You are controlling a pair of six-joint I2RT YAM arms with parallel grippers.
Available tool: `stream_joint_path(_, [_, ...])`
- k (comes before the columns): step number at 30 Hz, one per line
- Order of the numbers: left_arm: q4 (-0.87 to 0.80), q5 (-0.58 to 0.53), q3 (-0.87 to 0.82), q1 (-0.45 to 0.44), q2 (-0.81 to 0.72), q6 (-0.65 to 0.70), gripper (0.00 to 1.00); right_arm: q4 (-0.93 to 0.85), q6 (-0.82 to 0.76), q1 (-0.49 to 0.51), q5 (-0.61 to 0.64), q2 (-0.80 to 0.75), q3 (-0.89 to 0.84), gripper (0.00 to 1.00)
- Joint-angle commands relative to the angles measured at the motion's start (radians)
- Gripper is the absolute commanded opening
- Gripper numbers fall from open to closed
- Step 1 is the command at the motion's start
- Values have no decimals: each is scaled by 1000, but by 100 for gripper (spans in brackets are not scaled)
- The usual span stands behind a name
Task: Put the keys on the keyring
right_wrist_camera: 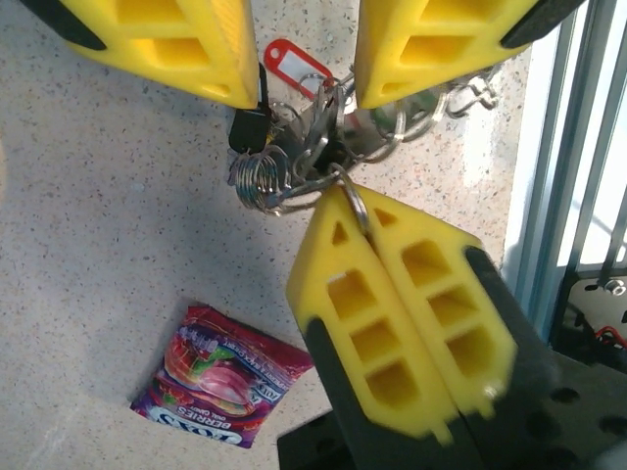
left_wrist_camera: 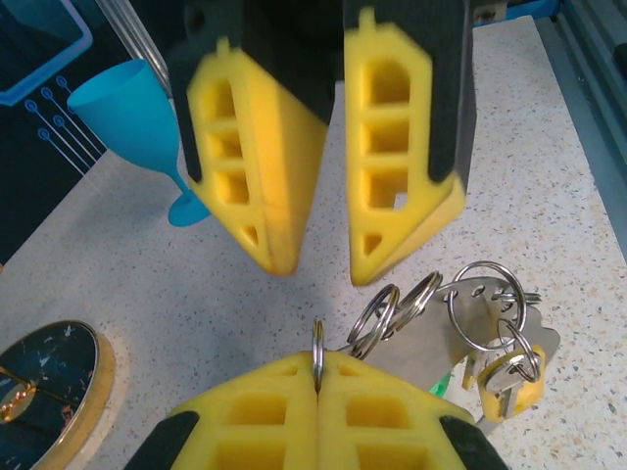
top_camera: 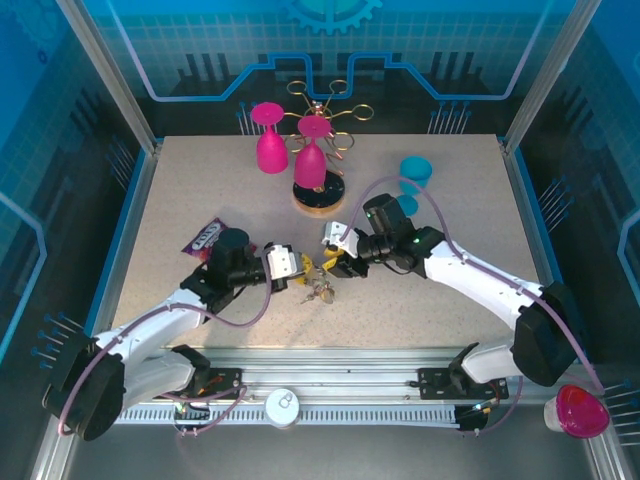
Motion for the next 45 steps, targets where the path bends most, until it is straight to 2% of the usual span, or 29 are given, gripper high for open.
stream_joint_path(1, [129,64,-19,11,-32,-26,0,125,53,-4,16,-10,-47,32])
stream_joint_path(9, [162,86,-33,19,-21,-45,0,191,73,29,-51,6,-81,36])
stream_joint_path(14, [205,93,-42,21,-8,-72,0,290,126,59,-71,28,-120,38])
stream_joint_path(20, [232,102,-48,25,-1,-90,0,387,176,68,-38,46,-152,38])
stream_joint_path(28, [243,103,-50,27,-4,-96,0,402,177,66,20,34,-175,27])
stream_joint_path(34, [275,97,-56,33,-5,-121,0,408,161,66,71,34,-196,32])
stream_joint_path(41, [283,96,-55,39,-1,-134,0,497,180,66,55,12,-234,28])
stream_joint_path(45, [285,98,-53,39,1,-140,0,548,199,62,21,7,-250,32])
